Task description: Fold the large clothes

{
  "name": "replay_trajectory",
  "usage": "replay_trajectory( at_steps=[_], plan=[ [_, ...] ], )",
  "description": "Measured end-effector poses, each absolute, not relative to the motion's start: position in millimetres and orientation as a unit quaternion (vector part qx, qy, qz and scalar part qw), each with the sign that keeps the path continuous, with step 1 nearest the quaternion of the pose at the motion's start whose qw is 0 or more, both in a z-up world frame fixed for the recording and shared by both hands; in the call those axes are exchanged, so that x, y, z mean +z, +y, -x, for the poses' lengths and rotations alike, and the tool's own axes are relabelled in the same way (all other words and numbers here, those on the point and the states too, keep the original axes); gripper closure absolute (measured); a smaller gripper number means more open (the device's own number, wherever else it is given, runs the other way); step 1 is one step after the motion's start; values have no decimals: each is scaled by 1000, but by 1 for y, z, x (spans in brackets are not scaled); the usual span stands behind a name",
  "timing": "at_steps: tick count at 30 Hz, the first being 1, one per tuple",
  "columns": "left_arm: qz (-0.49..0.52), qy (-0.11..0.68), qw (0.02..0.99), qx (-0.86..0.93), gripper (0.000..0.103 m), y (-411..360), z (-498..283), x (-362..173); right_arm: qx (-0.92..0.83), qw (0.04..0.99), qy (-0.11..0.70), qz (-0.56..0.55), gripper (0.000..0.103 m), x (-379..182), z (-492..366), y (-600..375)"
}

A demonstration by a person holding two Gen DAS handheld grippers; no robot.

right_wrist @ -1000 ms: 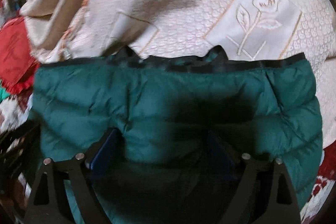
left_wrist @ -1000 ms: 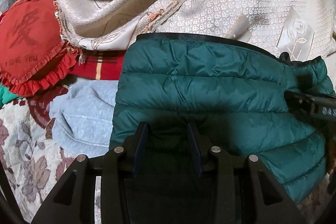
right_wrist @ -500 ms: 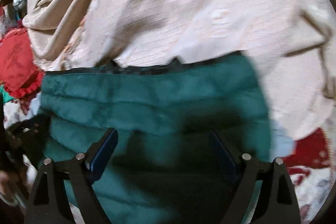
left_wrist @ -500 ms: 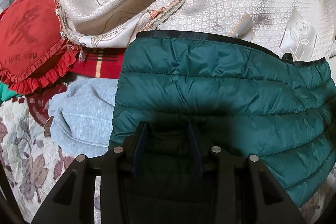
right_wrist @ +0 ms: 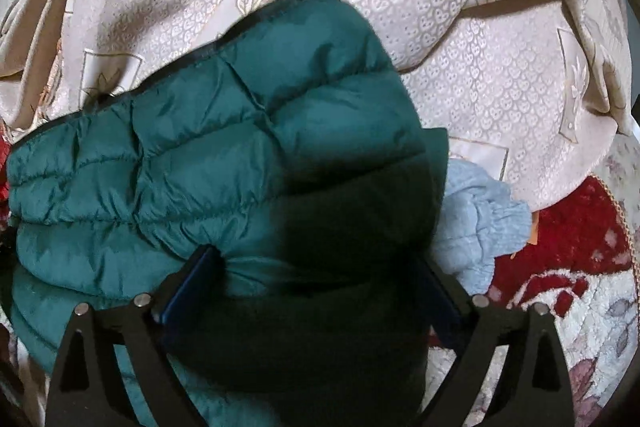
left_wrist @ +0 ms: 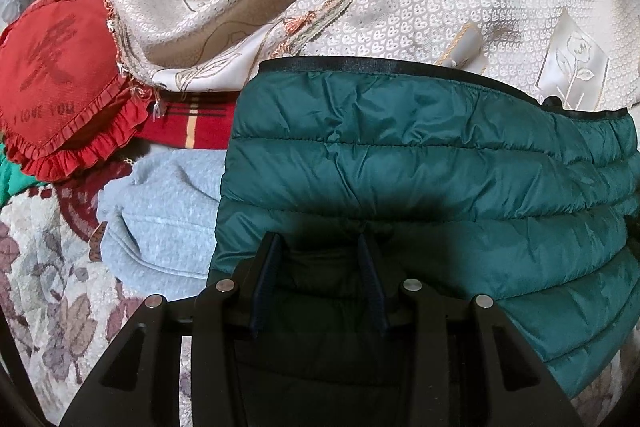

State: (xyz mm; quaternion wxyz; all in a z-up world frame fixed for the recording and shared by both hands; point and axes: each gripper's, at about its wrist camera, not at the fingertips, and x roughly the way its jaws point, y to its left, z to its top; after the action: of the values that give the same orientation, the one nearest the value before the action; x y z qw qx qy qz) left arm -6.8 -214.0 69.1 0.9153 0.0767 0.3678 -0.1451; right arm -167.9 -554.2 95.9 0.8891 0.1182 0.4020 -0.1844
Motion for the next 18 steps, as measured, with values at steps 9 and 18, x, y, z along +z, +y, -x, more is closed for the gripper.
replay_trajectory(
  at_steps=[9,18],
  plan=[
    [-53,373,915,-146,79,-206,11,75,-156,897,392,-134,6,117,198,-548],
    [99,400,884,-221,54,-151,1,80,-148,891,390,-178,0,109,207,-576]
  ],
)
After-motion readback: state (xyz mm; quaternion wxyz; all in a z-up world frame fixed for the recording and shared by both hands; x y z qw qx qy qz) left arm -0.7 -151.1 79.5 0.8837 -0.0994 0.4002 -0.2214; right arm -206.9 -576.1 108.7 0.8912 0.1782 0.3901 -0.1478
